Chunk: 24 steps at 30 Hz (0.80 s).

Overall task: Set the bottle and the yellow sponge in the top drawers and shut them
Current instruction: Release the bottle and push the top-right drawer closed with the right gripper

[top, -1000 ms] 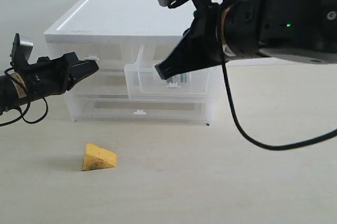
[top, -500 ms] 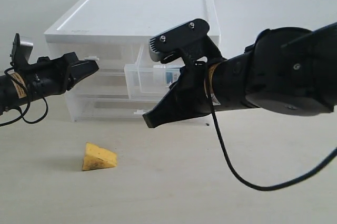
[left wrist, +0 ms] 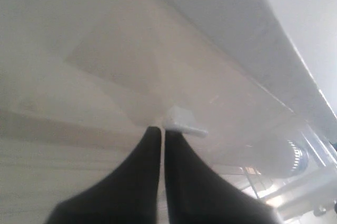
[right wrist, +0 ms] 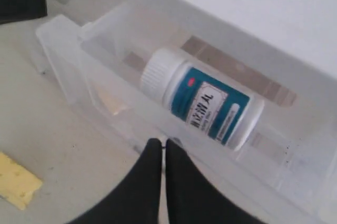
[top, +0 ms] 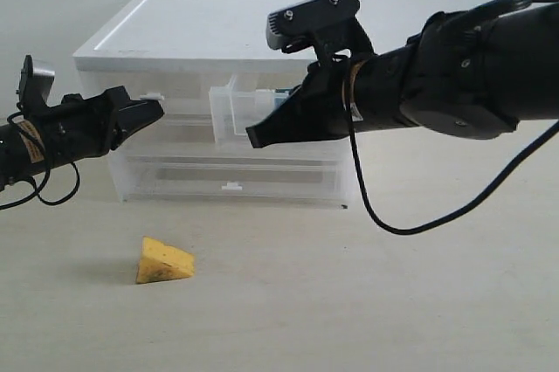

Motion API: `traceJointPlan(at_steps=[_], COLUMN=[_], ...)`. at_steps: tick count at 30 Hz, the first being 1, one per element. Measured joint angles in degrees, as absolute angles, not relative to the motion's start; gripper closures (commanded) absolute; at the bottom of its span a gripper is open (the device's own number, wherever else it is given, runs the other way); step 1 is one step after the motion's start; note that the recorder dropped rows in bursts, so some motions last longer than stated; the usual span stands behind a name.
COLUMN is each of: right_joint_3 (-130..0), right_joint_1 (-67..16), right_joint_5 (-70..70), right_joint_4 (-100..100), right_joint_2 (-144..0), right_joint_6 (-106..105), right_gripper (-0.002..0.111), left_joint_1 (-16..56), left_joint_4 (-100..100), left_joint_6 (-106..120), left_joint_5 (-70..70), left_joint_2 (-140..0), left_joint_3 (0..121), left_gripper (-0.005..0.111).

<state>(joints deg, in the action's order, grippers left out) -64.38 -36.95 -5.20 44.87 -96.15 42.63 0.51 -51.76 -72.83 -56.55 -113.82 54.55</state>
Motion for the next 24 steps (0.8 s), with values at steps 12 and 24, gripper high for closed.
traceJointPlan(at_steps=[12,24], right_joint_3=[-71.78,-76.61], right_joint_1=[-36.87,-30.78], right_joint_5=[-6.90,-9.40], right_joint_4=[49.58,51.03], right_joint_2=[-103.21,-106.09], right_joint_6=[42.76,46.87], right_gripper=[0.108,0.108], left_joint_1=[0.51,0.51], left_joint_4=[-51.76,-50.23], left_joint_6=[-72.83,-72.83], left_joint_5=[-56.55,-56.88], left_joint_2=[-113.82,-113.82], left_joint_3=[54.55,54.65], left_gripper=[0.103,0.103])
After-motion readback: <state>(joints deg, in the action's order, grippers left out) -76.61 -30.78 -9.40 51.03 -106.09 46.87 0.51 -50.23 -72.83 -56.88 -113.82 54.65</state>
